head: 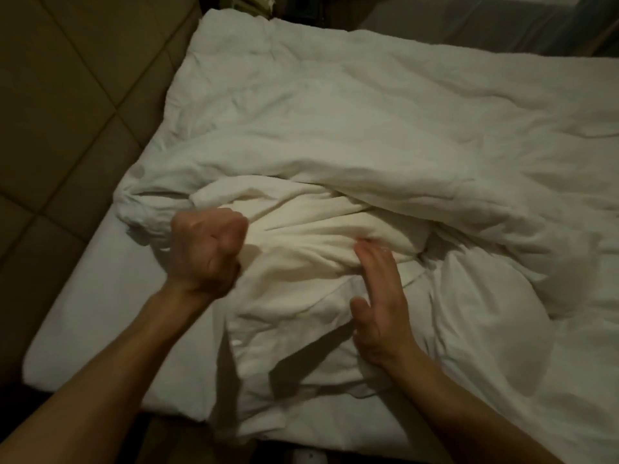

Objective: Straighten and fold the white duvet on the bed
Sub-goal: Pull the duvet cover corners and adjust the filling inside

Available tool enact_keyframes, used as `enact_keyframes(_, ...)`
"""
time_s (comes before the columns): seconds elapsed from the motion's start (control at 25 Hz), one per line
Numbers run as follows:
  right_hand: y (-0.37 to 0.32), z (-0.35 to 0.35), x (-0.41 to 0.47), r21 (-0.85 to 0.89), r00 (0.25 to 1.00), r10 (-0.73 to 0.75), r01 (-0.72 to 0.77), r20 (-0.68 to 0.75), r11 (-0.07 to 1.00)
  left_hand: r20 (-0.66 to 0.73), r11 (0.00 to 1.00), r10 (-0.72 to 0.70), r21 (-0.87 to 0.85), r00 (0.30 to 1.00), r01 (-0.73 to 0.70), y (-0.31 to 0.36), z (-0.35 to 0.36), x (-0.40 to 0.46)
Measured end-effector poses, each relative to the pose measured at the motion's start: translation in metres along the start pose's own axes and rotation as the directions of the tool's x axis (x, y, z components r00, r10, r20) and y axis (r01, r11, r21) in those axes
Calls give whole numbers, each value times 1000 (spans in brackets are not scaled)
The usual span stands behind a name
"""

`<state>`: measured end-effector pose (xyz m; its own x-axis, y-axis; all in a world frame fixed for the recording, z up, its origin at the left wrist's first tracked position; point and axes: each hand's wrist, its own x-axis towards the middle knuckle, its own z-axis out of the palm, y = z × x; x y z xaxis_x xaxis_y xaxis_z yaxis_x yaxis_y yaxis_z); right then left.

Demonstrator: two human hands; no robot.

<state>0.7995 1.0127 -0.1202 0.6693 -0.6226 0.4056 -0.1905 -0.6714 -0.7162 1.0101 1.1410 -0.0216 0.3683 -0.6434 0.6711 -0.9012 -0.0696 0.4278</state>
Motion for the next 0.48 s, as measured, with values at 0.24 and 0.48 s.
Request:
enact_keyframes(0.24, -31, 44, 15, -70, 987, -161, 160, -2, 985, -108, 846, -519, 82, 848, 527, -96, -95, -58)
enact_keyframes(0.48, -5, 74, 15, -156, 991, -118, 125, 56, 980, 298, 900, -285, 411, 911, 147, -27, -59, -70)
